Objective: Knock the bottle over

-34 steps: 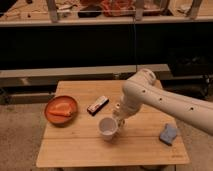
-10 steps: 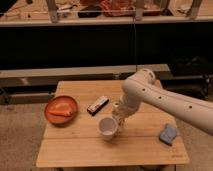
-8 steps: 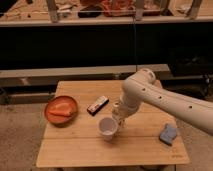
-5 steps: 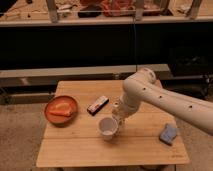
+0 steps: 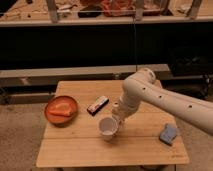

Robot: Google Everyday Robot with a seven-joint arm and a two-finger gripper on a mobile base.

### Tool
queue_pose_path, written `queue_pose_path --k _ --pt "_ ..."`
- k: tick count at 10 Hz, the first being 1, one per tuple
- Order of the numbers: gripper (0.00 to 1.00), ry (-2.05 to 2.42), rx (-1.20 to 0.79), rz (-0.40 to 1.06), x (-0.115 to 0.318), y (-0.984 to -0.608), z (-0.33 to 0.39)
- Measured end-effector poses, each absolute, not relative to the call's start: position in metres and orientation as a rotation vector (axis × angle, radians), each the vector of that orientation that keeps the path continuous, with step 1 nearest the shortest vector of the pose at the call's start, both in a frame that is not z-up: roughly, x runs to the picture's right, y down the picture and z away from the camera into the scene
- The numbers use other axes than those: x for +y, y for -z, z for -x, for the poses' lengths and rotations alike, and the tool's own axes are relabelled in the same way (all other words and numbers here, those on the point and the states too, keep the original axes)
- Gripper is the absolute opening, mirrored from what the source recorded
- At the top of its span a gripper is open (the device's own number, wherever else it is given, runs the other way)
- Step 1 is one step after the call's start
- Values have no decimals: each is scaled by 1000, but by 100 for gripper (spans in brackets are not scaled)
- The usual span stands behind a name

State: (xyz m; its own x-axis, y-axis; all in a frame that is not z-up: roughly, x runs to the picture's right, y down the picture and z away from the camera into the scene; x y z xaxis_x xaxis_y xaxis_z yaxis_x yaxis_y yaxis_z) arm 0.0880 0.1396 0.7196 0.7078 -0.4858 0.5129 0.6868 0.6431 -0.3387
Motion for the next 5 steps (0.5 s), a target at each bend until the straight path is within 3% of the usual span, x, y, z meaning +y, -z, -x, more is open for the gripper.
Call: queue_pose_path --k 5 --pt "0 708 -415 548 141 -718 -86"
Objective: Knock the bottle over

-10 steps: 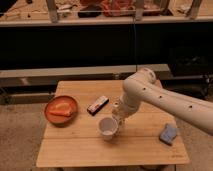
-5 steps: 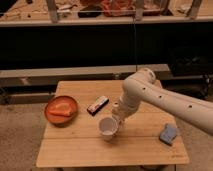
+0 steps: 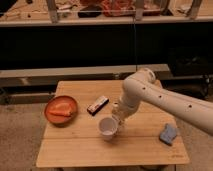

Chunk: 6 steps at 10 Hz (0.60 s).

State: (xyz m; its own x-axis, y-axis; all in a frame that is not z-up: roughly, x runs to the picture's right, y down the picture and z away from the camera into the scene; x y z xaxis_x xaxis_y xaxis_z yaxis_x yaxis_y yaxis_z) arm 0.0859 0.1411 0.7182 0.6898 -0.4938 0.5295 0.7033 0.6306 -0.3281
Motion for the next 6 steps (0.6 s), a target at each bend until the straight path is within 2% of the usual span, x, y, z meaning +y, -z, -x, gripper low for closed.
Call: queue_pose_path --k 6 --pt "0 734 -433 550 142 -718 -82"
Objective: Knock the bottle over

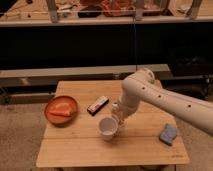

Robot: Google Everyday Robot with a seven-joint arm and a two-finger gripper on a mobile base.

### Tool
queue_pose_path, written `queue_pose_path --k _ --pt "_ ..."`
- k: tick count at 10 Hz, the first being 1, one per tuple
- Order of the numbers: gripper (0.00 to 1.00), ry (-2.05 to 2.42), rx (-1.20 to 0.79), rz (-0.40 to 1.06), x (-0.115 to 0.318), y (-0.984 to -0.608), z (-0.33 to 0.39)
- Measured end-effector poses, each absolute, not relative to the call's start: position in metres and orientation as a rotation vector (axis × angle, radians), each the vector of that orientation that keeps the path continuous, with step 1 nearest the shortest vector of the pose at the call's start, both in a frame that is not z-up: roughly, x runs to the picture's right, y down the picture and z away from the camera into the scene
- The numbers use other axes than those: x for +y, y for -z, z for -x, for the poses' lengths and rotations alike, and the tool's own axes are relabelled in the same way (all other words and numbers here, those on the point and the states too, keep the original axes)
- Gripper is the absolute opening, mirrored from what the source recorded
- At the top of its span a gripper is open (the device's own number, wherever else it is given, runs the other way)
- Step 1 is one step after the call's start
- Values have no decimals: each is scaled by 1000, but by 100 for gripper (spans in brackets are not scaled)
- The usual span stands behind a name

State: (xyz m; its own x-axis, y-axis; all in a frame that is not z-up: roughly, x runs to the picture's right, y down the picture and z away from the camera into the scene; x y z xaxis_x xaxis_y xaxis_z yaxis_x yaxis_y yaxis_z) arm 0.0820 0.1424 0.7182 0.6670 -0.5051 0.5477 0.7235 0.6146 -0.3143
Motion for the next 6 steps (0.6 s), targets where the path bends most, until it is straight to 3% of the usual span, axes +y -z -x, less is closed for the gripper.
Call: queue_pose_path --k 6 --pt "0 758 -450 552 144 -718 -77"
